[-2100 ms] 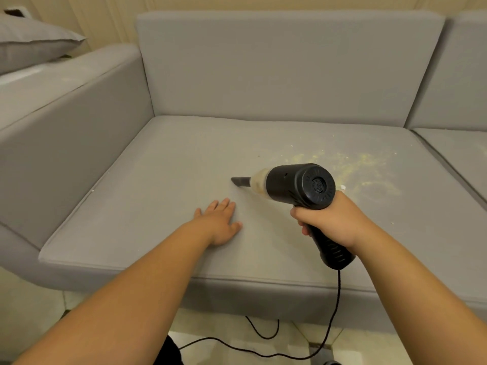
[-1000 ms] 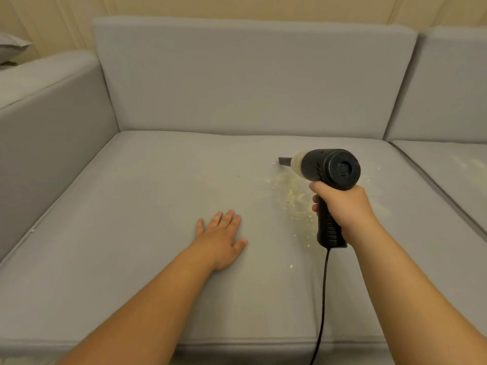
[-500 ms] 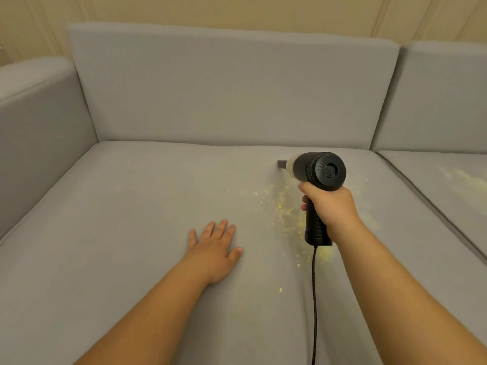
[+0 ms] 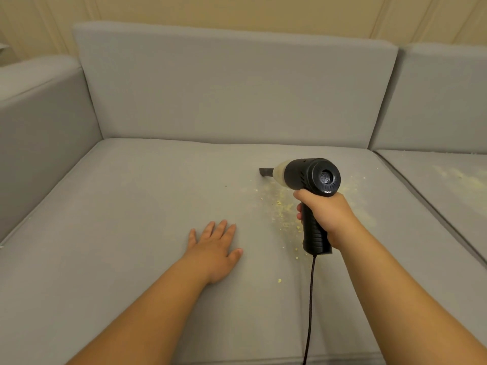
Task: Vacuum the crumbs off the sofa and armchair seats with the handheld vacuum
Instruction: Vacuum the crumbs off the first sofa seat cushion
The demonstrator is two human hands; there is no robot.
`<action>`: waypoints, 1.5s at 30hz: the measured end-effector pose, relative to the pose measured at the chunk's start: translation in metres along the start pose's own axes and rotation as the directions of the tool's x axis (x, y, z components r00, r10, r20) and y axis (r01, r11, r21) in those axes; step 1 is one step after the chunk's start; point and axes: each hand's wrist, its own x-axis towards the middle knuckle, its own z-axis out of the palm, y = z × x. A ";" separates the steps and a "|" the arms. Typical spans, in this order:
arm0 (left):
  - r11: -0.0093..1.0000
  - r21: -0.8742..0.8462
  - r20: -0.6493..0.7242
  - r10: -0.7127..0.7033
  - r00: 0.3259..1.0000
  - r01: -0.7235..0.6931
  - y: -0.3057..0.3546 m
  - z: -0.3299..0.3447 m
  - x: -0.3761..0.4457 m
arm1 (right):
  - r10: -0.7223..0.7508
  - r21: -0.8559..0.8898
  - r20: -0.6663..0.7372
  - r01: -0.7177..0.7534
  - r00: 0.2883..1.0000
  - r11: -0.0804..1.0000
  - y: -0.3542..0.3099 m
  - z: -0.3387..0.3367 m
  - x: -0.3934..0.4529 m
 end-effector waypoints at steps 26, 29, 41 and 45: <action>0.995 0.077 0.039 0.066 0.997 -0.069 0.031 0.002 -0.001 | 0.023 0.012 -0.008 -0.023 1.000 1.000 0.003 -0.011 -0.070; 0.995 0.061 0.055 0.077 0.996 -0.080 0.033 0.001 0.001 | 0.021 0.050 -0.103 -0.015 0.994 0.999 0.012 -0.020 -0.073; 0.998 0.035 0.070 0.053 0.996 -0.056 0.024 0.002 -0.003 | -0.026 -0.048 -0.016 0.025 1.000 0.999 0.018 -0.010 -0.073; 0.995 0.058 0.067 0.073 0.995 -0.077 0.022 0.004 -0.010 | -0.011 -0.078 0.008 0.011 1.000 0.997 0.023 -0.011 -0.081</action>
